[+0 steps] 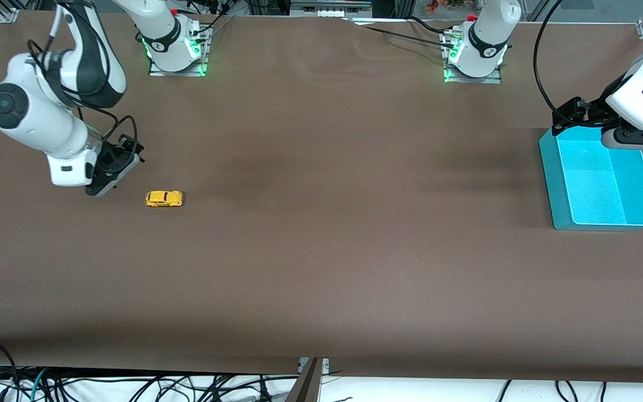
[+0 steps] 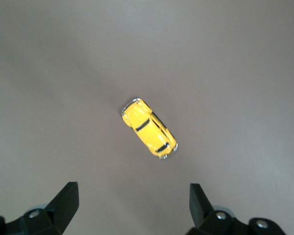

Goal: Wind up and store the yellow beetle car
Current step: 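Reach the right gripper down over the yellow beetle car, then close the right gripper on the yellow car, pressing it down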

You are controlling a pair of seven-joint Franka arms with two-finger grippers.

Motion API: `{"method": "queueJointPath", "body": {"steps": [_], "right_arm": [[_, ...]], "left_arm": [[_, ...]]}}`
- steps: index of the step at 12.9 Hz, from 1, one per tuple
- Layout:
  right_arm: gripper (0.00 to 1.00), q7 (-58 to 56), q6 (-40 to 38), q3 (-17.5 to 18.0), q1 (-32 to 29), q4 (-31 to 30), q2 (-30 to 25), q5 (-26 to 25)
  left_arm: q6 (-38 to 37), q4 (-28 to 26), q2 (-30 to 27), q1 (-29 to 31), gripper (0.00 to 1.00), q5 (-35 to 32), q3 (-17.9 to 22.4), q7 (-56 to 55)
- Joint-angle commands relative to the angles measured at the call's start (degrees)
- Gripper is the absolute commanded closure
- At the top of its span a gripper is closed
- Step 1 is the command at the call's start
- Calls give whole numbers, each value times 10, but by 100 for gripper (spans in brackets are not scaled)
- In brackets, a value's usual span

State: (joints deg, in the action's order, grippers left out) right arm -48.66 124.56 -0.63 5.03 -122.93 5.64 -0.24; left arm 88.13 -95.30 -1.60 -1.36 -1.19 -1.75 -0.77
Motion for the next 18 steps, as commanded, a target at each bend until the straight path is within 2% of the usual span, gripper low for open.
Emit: {"method": "queueJointPath", "body": {"steps": [1, 3, 6, 13, 14, 17, 18], "right_arm": [[0, -112, 51, 28, -33, -7, 35, -2], [0, -194, 111, 30, -40, -14, 66, -2], [0, -255, 178, 31, -41, -15, 125, -1], [2, -285, 268, 41, -48, -94, 126, -1], [4, -287, 286, 41, -48, -105, 126, -1], [20, -292, 289, 41, -48, -106, 126, -1], [22, -292, 289, 46, -48, -106, 126, -2]], "left_arm": [[-13, 16, 6, 4, 0, 11, -3, -4], [-13, 16, 6, 4, 0, 11, -3, -4], [-13, 16, 6, 4, 0, 11, -3, -4], [-13, 16, 6, 4, 0, 11, -2, -4], [-13, 16, 6, 4, 0, 11, -3, -4], [-13, 16, 6, 4, 0, 11, -3, -4], [-13, 16, 6, 4, 0, 11, -3, -4]]}}
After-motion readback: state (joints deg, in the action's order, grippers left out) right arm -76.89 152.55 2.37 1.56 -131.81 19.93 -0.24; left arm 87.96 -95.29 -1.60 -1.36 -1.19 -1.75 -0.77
